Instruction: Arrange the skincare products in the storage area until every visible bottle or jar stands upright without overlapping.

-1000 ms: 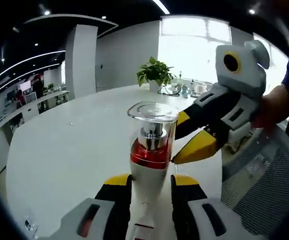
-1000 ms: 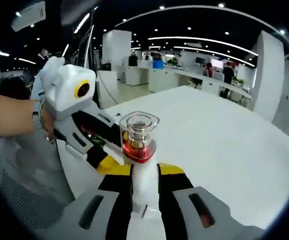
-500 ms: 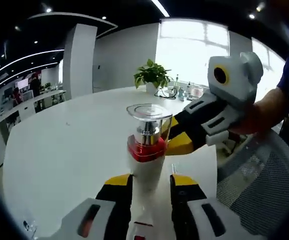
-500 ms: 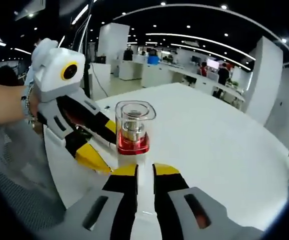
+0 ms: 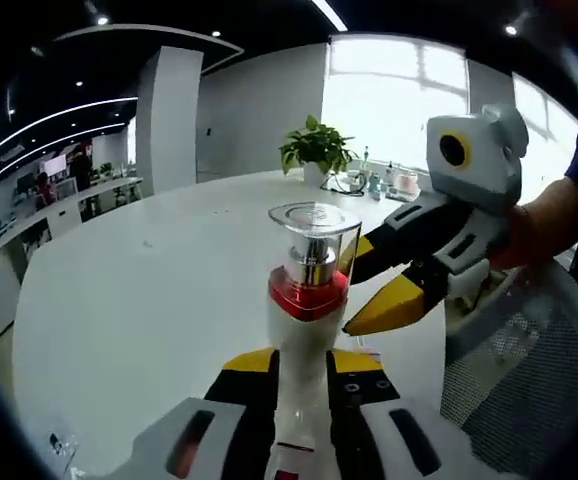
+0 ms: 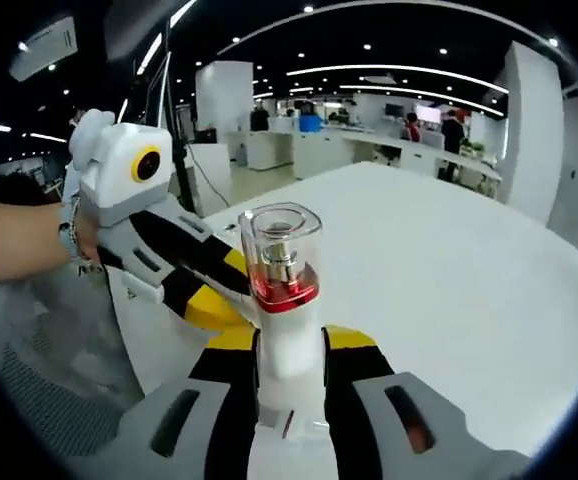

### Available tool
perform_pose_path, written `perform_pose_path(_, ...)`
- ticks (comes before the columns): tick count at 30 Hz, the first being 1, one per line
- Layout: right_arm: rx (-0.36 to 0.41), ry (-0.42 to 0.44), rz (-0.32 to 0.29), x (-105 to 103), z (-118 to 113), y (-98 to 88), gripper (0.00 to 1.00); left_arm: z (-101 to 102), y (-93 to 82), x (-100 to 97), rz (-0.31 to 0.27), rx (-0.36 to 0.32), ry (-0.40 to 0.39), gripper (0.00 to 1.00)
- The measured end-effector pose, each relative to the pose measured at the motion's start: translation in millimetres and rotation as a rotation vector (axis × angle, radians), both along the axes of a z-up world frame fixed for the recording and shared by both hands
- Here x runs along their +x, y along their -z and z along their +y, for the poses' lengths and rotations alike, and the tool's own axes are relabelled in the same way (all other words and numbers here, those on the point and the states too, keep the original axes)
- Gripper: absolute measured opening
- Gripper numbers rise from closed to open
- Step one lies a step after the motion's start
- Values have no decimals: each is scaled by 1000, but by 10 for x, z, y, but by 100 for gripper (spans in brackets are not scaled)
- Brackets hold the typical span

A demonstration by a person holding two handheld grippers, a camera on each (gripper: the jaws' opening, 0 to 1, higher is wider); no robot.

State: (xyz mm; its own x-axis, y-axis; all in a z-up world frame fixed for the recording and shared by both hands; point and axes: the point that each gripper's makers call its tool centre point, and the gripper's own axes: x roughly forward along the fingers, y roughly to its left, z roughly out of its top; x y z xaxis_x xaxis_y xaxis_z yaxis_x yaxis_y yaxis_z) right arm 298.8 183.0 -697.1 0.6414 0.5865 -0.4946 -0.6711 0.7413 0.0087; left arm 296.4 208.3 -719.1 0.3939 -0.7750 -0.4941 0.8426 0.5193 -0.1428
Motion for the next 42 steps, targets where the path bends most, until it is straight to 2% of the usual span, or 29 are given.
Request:
perform_pose_path(8,-30,-30,-9,38,4,25,21,-13,-9,17,-12,2,-19,19)
perform_pose_path(11,-73,-61,-17,61,-6,45,20,-17,-27,30,-13,-3,-27,18)
perform_pose_path(16,-74,-70,-9,110,-20,51,17,-18,-64,79,-40,-10,-50,18)
perform_pose_path(19,-87,-74,-3,124,-16,65,16,-24,-28,95,-60,14,-62,18)
perform_pose_path(23,-98,-67,-5,156,-20,76,15,-18,-25,118,-94,36,-67,18)
perform_pose_path(33,-140,-58,-29,205,-22,88,13,-12,-2,163,-107,48,-85,17)
perform_pose_path(38,-135,-49,-24,210,-34,88,12,-7,8,159,-105,53,-77,17)
perform_pose_path(42,-107,-5,-21,167,-91,-5,12,160,-55,218,-132,89,-92,18)
